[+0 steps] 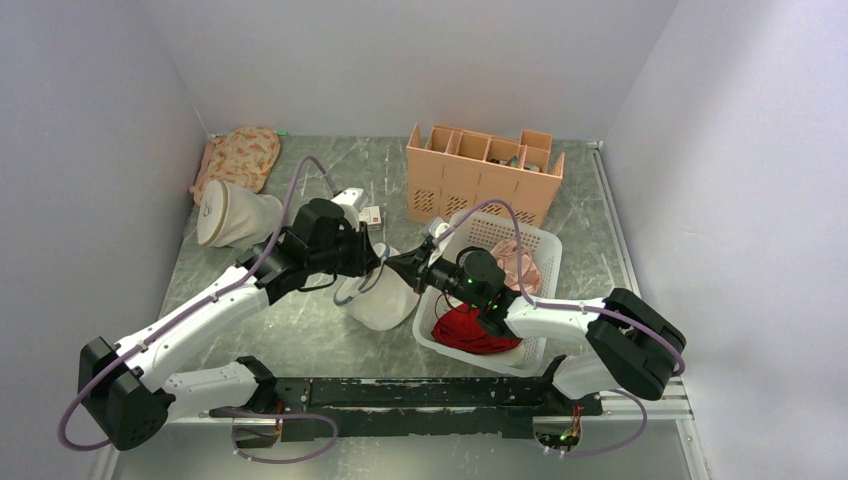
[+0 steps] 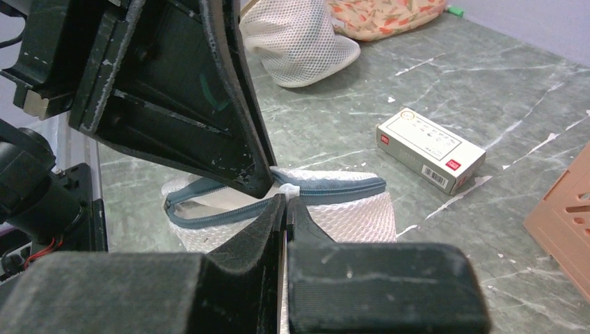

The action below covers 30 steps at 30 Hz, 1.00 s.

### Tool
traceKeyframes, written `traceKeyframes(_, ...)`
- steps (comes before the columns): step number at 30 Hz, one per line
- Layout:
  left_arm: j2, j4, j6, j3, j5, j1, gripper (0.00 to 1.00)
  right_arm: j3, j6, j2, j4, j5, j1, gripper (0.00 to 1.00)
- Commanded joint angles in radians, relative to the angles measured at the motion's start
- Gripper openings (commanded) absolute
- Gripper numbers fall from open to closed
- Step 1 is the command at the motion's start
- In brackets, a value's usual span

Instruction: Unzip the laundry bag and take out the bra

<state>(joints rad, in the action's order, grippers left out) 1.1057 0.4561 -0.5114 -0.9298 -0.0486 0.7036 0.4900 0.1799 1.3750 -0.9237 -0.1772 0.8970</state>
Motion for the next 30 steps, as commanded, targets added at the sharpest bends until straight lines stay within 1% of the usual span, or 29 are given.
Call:
traceKeyframes(1,0.046,0.053,0.062,-0.061,0.001,-0.002,0.24,0.030,0.006,-0.010,0.007,-0.011,0.009,0.00)
traceKeyframes(5,0.055,0.070,0.115,-0.098,-0.016,-0.002,0.08,0.041,0.010,-0.008,0.025,0.004,0.010,0.00)
traceKeyframes(6,0.046,0.073,0.134,-0.117,-0.021,-0.002,0.07,0.040,0.012,-0.009,0.027,0.014,0.011,0.00)
traceKeyframes(12,-0.032,0.077,0.266,-0.174,-0.066,-0.002,0.07,0.026,0.034,0.000,0.015,0.083,0.010,0.00)
traceKeyframes(15,-0.057,0.111,0.316,-0.227,-0.107,-0.002,0.07,0.011,0.059,0.017,-0.034,0.126,0.010,0.00)
traceKeyframes(18,-0.068,0.157,0.387,-0.283,-0.112,-0.002,0.07,0.026,0.075,0.043,-0.046,0.100,0.010,0.00)
traceKeyframes(22,-0.038,0.258,0.526,-0.350,-0.132,0.000,0.07,0.053,0.092,0.067,-0.036,0.064,0.012,0.00)
traceKeyframes(24,-0.043,0.263,0.582,-0.336,-0.130,0.000,0.07,0.054,0.091,0.074,-0.036,0.072,0.012,0.00)
traceKeyframes(27,-0.063,0.233,0.631,-0.262,-0.111,-0.001,0.07,0.069,0.085,0.078,-0.010,0.072,0.012,0.00)
traceKeyframes(30,-0.081,0.189,0.615,-0.180,-0.106,0.000,0.07,0.058,0.084,0.074,-0.016,0.073,0.012,0.00)
